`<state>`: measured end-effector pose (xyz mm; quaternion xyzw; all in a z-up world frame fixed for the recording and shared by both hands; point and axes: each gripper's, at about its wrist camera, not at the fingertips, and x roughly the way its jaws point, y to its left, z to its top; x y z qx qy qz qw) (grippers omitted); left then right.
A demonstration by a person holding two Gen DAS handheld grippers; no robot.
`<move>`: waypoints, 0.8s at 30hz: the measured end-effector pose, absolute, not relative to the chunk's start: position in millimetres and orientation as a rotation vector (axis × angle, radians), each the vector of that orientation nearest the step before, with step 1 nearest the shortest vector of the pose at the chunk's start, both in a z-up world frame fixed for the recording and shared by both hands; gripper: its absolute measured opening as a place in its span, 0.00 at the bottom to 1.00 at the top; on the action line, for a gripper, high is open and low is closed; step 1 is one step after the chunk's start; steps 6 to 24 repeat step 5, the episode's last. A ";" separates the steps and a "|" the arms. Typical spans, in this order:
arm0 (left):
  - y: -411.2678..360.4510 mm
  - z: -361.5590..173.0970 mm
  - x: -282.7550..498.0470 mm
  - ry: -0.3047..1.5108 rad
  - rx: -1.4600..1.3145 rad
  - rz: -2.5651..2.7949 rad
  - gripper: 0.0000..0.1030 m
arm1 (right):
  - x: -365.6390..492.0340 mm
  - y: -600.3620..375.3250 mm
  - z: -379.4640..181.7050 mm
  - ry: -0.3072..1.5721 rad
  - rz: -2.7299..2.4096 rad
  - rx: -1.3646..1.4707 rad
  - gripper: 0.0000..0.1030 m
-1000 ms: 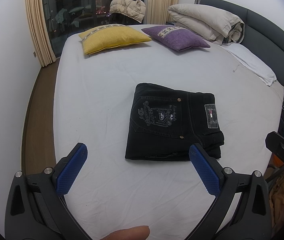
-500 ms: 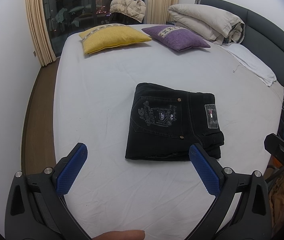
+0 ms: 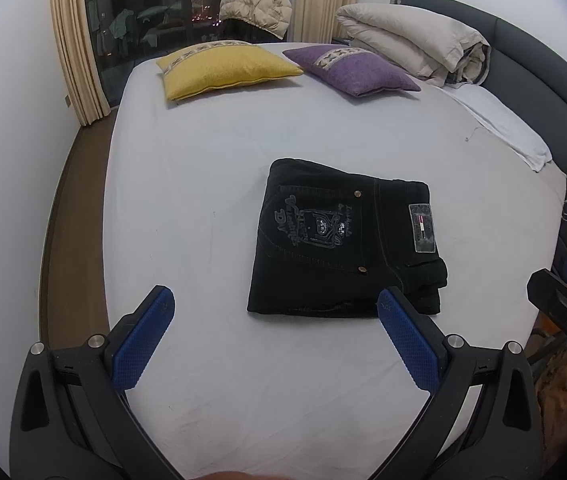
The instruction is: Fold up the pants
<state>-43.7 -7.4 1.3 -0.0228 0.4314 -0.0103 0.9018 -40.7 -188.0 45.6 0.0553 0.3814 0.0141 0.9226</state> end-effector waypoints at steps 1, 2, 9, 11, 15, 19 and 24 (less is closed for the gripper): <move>-7.5 1.4 -44.2 0.888 -0.050 -0.023 1.00 | -41.2 -187.8 45.5 0.783 0.028 0.114 1.00; -8.1 1.5 -44.6 0.883 -0.044 -0.019 1.00 | -40.4 -189.0 46.0 0.783 0.030 0.114 1.00; -10.0 0.3 -45.9 0.874 -0.027 -0.004 1.00 | -43.3 -189.2 42.1 0.786 0.025 0.125 1.00; -10.0 0.3 -45.9 0.874 -0.027 -0.004 1.00 | -43.3 -189.2 42.1 0.786 0.025 0.125 1.00; -10.0 0.3 -45.9 0.874 -0.027 -0.004 1.00 | -43.3 -189.2 42.1 0.786 0.025 0.125 1.00; -10.0 0.3 -45.9 0.874 -0.027 -0.004 1.00 | -43.3 -189.2 42.1 0.786 0.025 0.125 1.00; -10.0 0.3 -45.9 0.874 -0.027 -0.004 1.00 | -43.3 -189.2 42.1 0.786 0.025 0.125 1.00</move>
